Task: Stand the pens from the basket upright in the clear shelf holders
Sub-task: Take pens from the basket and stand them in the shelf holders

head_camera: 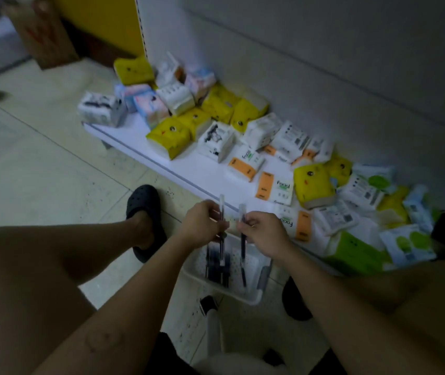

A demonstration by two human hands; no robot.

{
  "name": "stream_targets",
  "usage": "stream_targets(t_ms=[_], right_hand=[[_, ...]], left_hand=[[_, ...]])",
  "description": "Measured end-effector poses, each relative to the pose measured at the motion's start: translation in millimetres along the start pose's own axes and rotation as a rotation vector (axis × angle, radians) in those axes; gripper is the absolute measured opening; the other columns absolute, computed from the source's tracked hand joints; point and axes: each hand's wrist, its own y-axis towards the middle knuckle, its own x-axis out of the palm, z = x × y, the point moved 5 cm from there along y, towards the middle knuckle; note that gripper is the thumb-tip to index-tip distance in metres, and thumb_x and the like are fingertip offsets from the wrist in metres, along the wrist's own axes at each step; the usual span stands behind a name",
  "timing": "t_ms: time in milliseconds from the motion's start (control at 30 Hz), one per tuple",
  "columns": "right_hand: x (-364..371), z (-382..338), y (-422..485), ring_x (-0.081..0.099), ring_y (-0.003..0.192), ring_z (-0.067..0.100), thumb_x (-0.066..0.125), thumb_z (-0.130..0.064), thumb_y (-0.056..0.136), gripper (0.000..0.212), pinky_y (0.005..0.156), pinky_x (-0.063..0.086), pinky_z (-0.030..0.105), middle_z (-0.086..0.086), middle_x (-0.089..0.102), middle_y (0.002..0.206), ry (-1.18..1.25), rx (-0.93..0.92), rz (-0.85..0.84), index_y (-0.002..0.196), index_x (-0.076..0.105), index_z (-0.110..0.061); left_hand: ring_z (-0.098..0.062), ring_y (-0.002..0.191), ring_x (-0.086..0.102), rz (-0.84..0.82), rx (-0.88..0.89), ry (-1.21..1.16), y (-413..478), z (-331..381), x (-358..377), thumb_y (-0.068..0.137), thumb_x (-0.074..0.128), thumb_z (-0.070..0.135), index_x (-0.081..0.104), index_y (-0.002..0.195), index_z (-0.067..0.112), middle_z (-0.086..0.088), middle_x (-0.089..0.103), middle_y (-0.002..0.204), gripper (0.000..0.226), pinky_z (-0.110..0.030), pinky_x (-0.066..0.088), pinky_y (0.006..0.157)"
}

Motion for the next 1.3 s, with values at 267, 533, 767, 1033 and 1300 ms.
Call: stream_targets(t_ms=[267, 533, 767, 1033, 1300], right_hand=[[-72.9, -70.8, -56.2, 0.067, 0.078, 0.018, 0.065, -0.012, 0.092, 0.065, 0.064, 0.056, 0.036, 0.000, 0.063, 0.087, 0.122, -0.288, 0.190, 0.140, 0.037, -0.045], [-177.7, -144.7, -119.1, 0.071, 0.070, 0.016, 0.066, -0.011, 0.090, 0.049, 0.064, 0.058, 0.043, -0.006, 0.061, 0.095, 0.163, -0.553, 0.421, 0.113, 0.053, -0.053], [-268.9, -195.8, -186.2, 0.066, 0.079, -0.001, 0.067, -0.020, 0.090, 0.059, 0.068, 0.052, 0.017, -0.023, 0.060, 0.094, 0.019, -0.770, 0.655, 0.117, 0.046, -0.067], [-385.2, -252.1, -255.3, 0.068, 0.077, 0.009, 0.073, -0.012, 0.084, 0.057, 0.060, 0.059, 0.026, -0.015, 0.060, 0.088, 0.030, -0.973, 0.896, 0.125, 0.053, -0.047], [-491.1, -280.0, -265.0, 0.069, 0.067, 0.023, 0.072, -0.009, 0.084, 0.042, 0.058, 0.060, 0.032, -0.013, 0.060, 0.093, -0.018, -0.963, 1.019, 0.115, 0.057, -0.032]], left_hand=[[-0.027, 0.072, 0.072, -0.088, 0.415, -0.034, -44.4, 115.5, 6.0, 0.088, 0.066, 0.002, 0.048, 0.130, 0.037, -0.012, 0.060, 0.084, 0.058, -0.044, 0.061, 0.066], [-0.025, 0.078, 0.069, -0.077, 0.717, 0.006, -86.0, 235.4, 36.2, 0.092, 0.062, 0.010, 0.064, 0.117, 0.030, -0.009, 0.057, 0.083, 0.032, -0.036, 0.060, 0.062], [-0.010, 0.068, 0.069, -0.077, 0.991, 0.036, -137.4, 353.2, 55.7, 0.086, 0.070, 0.009, 0.064, 0.115, 0.034, -0.015, 0.067, 0.089, 0.039, -0.024, 0.057, 0.058], [-0.014, 0.079, 0.070, -0.116, 1.280, 0.106, -205.0, 479.6, 95.4, 0.086, 0.069, 0.011, 0.063, 0.117, 0.025, -0.006, 0.070, 0.089, 0.035, -0.029, 0.060, 0.062], [-0.012, 0.076, 0.071, -0.098, 1.349, 0.070, -215.0, 575.5, 137.4, 0.084, 0.071, 0.007, 0.063, 0.105, 0.021, -0.002, 0.065, 0.103, 0.027, -0.025, 0.059, 0.065]])
